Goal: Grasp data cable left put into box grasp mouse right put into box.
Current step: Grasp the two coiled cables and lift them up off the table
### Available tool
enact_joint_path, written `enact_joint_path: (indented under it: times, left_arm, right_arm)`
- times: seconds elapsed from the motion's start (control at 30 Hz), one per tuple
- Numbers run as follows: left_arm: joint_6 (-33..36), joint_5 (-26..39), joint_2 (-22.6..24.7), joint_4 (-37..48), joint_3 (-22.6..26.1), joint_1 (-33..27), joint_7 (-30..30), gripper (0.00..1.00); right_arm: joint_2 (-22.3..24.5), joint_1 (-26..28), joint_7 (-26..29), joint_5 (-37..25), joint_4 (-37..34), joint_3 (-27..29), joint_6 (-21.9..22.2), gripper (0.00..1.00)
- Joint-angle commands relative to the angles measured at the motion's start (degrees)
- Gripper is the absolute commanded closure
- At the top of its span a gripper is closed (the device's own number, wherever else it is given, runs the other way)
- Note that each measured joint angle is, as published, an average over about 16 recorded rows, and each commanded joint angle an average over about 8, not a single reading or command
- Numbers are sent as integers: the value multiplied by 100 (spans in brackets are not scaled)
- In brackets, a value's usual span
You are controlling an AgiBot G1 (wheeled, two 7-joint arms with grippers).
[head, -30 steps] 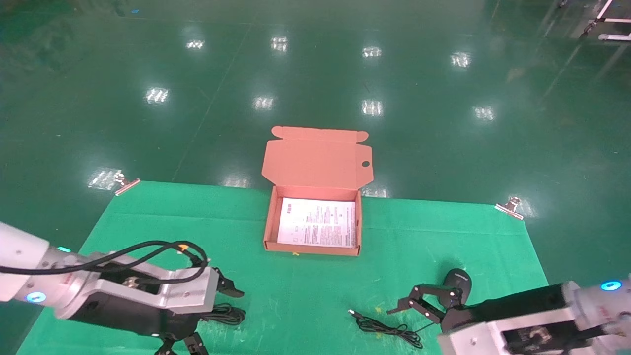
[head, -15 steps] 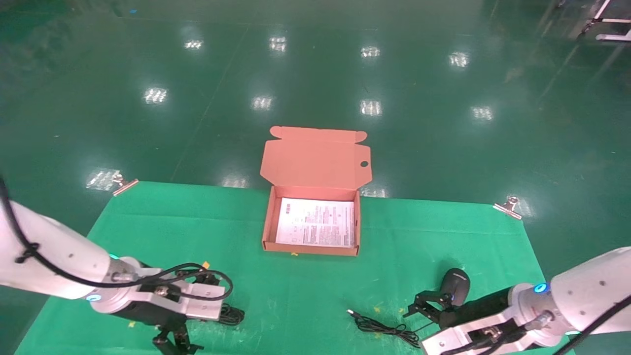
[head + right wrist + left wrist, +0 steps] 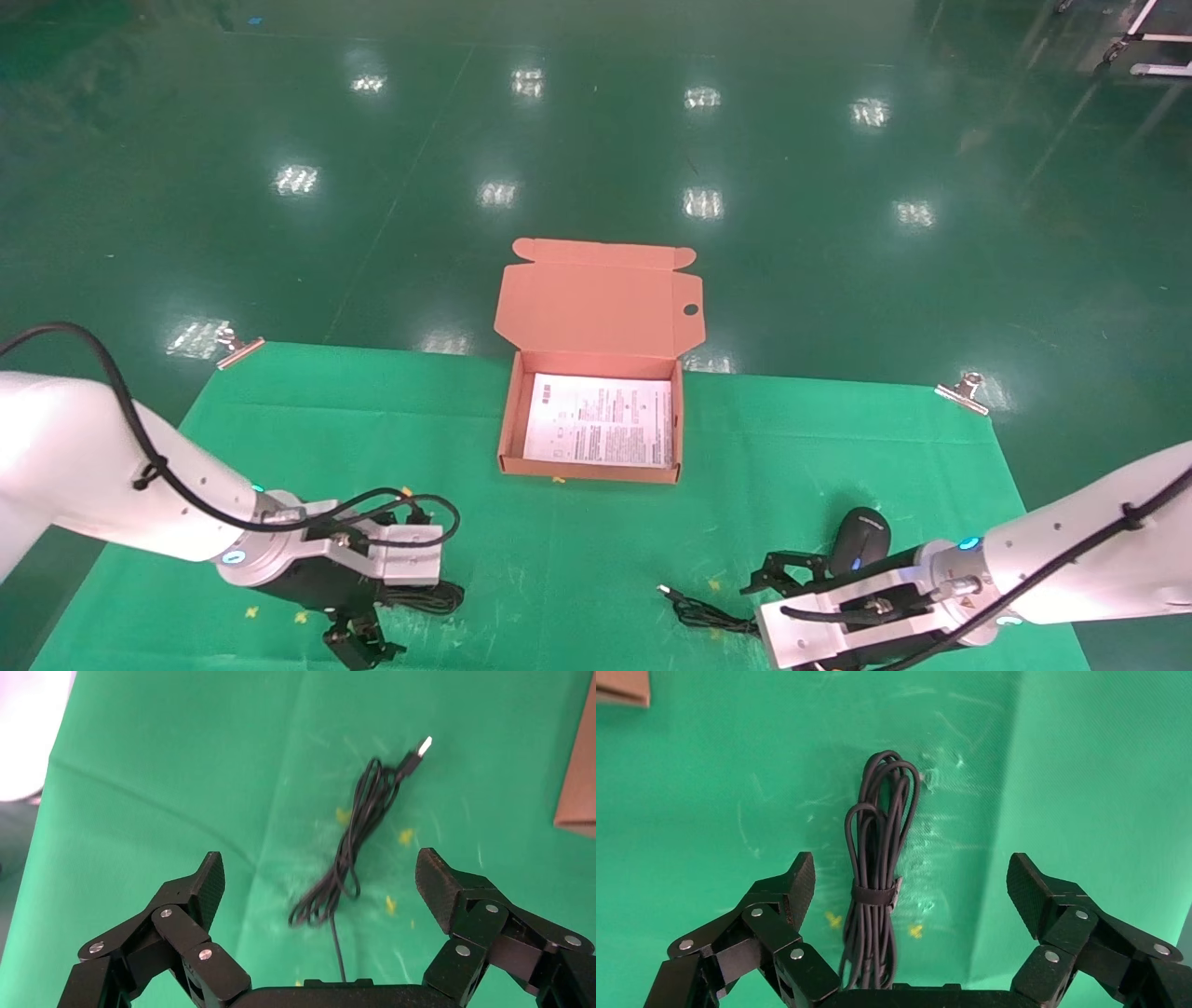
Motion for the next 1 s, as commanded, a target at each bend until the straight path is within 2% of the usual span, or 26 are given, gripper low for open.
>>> enact_joint_path:
  times: [0.03, 0.23, 0.53, 0.57, 0.6, 0.63, 0.83, 0.87, 0.9, 1.0]
  left_arm:
    - [-59, -8, 72, 211, -10, -4, -5, 0]
    - [-333, -88, 284, 1034, -78, -5, 114, 0]
    - [-804, 47, 638, 2188, -27, -156, 635, 0]
    - [-855, 74, 672, 2281, -16, -178, 691, 1]
    - [-901, 97, 702, 2361, -6, -198, 745, 10]
    - [-941, 113, 729, 2431, 1, -214, 795, 22]
    - [-1078, 116, 813, 2726, 3, -265, 1042, 96]
    - [-1089, 112, 819, 2757, 0, -269, 1066, 100]
    - [-1097, 108, 823, 2781, -2, -271, 1083, 100]
    - [-1113, 103, 833, 2825, -4, -277, 1105, 100]
  right_arm:
    - [-79, -7, -35, 50, -247, 22, 60, 0]
    - [-400, 71, -366, -47, -1000, -32, 304, 0]
    - [-838, 138, -930, -322, -1886, -158, 838, 0]
    - [-876, 142, -979, -340, -1964, -162, 905, 0]
    - [-909, 146, -1022, -351, -2035, -162, 966, 0]
    - [-937, 150, -1061, -354, -2101, -158, 1025, 6]
    - [-1036, 159, -1185, -305, -2391, -96, 1288, 80]
    - [-1042, 159, -1192, -292, -2422, -84, 1312, 92]
    - [-1047, 158, -1194, -280, -2445, -75, 1328, 99]
    - [-1057, 157, -1193, -254, -2490, -58, 1350, 100]
